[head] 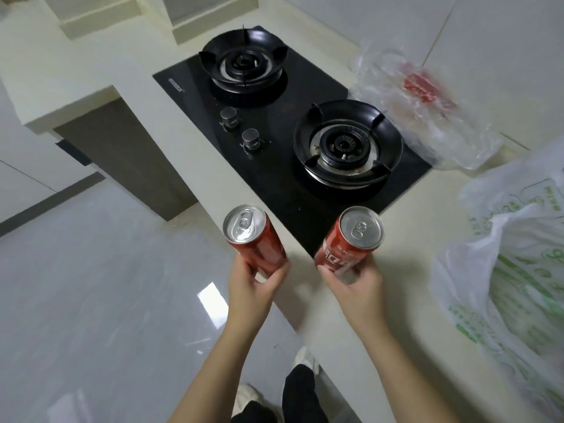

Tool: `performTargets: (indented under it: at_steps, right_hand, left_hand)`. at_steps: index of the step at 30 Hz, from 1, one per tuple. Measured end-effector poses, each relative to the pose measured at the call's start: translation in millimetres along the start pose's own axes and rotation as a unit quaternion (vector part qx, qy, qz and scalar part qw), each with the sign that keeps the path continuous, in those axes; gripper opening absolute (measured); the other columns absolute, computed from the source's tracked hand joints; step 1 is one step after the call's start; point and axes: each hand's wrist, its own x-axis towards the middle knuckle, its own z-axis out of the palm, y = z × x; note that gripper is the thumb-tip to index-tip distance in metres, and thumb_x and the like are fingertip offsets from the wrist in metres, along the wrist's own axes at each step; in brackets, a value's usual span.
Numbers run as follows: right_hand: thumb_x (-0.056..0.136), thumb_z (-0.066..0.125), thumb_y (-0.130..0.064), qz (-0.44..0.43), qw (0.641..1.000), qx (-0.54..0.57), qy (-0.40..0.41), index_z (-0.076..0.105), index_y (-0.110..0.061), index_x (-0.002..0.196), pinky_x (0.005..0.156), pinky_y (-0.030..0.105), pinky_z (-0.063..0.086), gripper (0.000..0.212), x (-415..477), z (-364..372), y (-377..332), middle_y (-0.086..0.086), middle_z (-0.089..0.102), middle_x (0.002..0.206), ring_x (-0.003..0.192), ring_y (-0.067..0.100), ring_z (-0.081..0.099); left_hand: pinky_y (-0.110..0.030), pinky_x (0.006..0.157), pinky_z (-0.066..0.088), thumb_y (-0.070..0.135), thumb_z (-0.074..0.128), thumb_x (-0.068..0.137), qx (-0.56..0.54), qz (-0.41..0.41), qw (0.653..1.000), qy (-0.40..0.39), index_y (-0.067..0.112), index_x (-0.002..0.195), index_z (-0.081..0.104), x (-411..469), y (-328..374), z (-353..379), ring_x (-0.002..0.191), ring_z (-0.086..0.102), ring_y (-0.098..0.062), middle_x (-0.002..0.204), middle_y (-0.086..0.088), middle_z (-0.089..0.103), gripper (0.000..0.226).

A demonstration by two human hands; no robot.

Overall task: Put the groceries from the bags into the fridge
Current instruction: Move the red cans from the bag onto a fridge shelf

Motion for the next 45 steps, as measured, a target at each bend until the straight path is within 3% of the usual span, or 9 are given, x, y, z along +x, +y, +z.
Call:
performTargets:
  at_steps: [6,9,15,20,25,30,34,39,45]
  right_hand:
    - [0.075,0.082,-0.003,-0.054,0.988,0.123,-0.081,0.055,-0.038,0.106,0.075,0.009,0.049,0.054,-16,48,-99,-0.030,0.067,0.093,0.090,-0.004,0.066]
    - [0.069,0.081,-0.029,-0.075,0.970,0.187,-0.137,0.051,-0.033,0.119,0.074,0.007,0.048,0.058,-40,78,-141,-0.028,0.066,0.099,0.097,-0.006,0.064]
    - [0.066,0.070,-0.047,-0.117,0.926,0.254,-0.254,0.047,-0.034,0.129,0.081,0.017,0.052,0.068,-96,149,-206,-0.012,0.064,0.114,0.109,0.011,0.063]
    - [0.069,0.066,-0.054,-0.169,0.890,0.245,-0.345,0.044,-0.030,0.136,0.088,0.031,0.057,0.074,-140,210,-253,-0.004,0.063,0.119,0.109,0.020,0.064]
    - [0.068,0.063,-0.060,-0.205,0.845,0.253,-0.425,0.046,-0.043,0.122,0.082,0.026,0.059,0.059,-182,264,-300,-0.012,0.064,0.113,0.103,0.018,0.067]
    - [0.071,0.065,-0.050,-0.231,0.758,0.284,-0.540,0.050,-0.036,0.116,0.080,0.033,0.059,0.049,-223,313,-339,-0.007,0.065,0.104,0.097,0.021,0.067]
    - [0.070,0.068,-0.047,-0.223,0.663,0.313,-0.643,0.052,-0.034,0.113,0.074,0.025,0.057,0.048,-256,344,-367,-0.009,0.068,0.099,0.093,0.018,0.068]
    - [0.068,0.074,-0.056,-0.231,0.534,0.324,-0.746,0.052,-0.032,0.116,0.074,0.022,0.055,0.058,-295,361,-399,-0.010,0.068,0.100,0.095,0.012,0.068]
    - [0.077,0.073,-0.036,-0.239,0.415,0.335,-0.811,0.051,-0.028,0.114,0.066,0.017,0.054,0.043,-336,357,-424,-0.016,0.067,0.095,0.090,0.003,0.066]
  left_hand:
    - [-0.011,0.070,0.048,0.013,0.080,0.078,-0.056,0.063,0.993,0.083,0.021,0.117,0.055,-14,54,-87,0.085,0.061,0.000,0.095,0.009,0.065,0.047]
    - [-0.021,0.071,0.054,0.020,0.074,0.075,-0.070,0.102,0.984,0.131,0.048,0.106,0.052,-33,68,-140,0.086,0.063,-0.006,0.093,0.015,0.063,0.047]
    - [-0.015,0.065,0.053,0.050,0.064,0.070,-0.100,0.137,0.954,0.245,0.039,0.109,0.048,-80,82,-240,0.087,0.063,-0.001,0.093,0.026,0.062,0.044]
    - [-0.016,0.067,0.053,0.055,0.063,0.070,-0.097,0.155,0.923,0.339,0.037,0.114,0.047,-116,84,-314,0.091,0.064,-0.004,0.096,0.024,0.064,0.050]
    - [-0.014,0.064,0.052,0.044,0.080,0.073,-0.084,0.157,0.880,0.441,0.014,0.126,0.049,-149,96,-370,0.092,0.064,-0.007,0.104,0.006,0.063,0.068]
    - [-0.020,0.061,0.053,0.041,0.070,0.073,-0.006,0.157,0.816,0.557,0.016,0.112,0.055,-184,102,-417,0.076,0.061,-0.004,0.087,0.010,0.062,0.049]
    - [-0.021,0.065,0.054,0.036,0.069,0.077,0.041,0.141,0.753,0.641,0.022,0.112,0.052,-209,111,-437,0.080,0.065,-0.011,0.092,0.002,0.064,0.042]
    - [-0.026,0.071,0.058,0.026,0.072,0.084,0.091,0.094,0.674,0.727,0.032,0.113,0.050,-237,130,-442,0.087,0.065,-0.002,0.096,0.021,0.065,0.036]
    - [-0.019,0.066,0.055,0.035,0.071,0.081,0.104,0.077,0.594,0.794,0.039,0.113,0.048,-269,154,-430,0.089,0.065,-0.003,0.097,0.026,0.064,0.040]
